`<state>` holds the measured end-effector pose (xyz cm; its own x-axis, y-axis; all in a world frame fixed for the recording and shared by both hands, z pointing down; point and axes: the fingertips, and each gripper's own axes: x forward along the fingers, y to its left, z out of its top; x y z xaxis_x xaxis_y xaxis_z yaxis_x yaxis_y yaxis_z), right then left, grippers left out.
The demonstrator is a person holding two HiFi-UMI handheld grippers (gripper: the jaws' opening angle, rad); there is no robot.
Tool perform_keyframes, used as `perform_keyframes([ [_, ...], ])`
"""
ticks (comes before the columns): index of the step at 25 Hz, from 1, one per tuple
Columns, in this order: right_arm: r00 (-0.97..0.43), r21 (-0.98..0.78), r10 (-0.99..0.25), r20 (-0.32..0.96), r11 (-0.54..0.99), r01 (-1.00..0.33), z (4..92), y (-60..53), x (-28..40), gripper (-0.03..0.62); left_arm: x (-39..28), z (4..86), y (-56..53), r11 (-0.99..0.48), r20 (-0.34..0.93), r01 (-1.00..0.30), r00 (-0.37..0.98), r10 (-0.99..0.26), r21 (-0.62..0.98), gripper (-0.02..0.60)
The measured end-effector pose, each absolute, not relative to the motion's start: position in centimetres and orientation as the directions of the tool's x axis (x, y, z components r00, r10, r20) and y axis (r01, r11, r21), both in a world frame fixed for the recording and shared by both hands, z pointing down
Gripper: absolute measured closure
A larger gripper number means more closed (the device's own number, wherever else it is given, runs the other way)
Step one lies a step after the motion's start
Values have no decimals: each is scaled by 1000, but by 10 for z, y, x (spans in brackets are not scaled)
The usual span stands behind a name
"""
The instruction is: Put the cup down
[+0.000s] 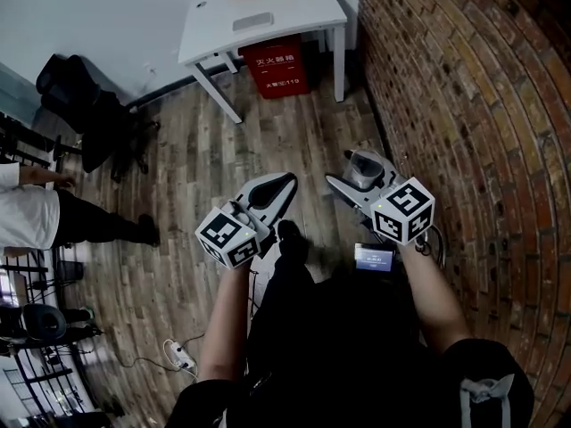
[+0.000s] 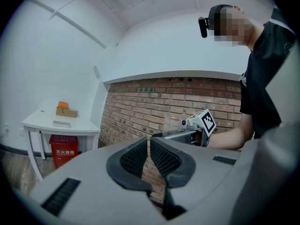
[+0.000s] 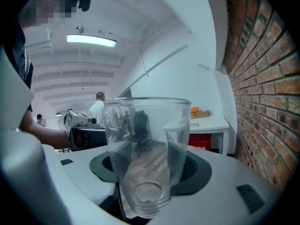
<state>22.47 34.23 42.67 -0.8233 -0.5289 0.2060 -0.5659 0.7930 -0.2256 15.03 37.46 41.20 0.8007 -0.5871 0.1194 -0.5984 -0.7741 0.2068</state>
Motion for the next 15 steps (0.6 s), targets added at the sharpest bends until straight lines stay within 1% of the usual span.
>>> perform_keyframes([
  [7, -797, -226, -559, 227, 766, -602, 442, 278, 202, 321, 122, 431, 309, -786, 109, -576, 816, -567, 225, 571],
  [15, -775, -220, -583, 243, 745, -629, 436, 170, 138, 321, 58, 430, 200, -800, 116, -558, 829, -546, 220, 571],
])
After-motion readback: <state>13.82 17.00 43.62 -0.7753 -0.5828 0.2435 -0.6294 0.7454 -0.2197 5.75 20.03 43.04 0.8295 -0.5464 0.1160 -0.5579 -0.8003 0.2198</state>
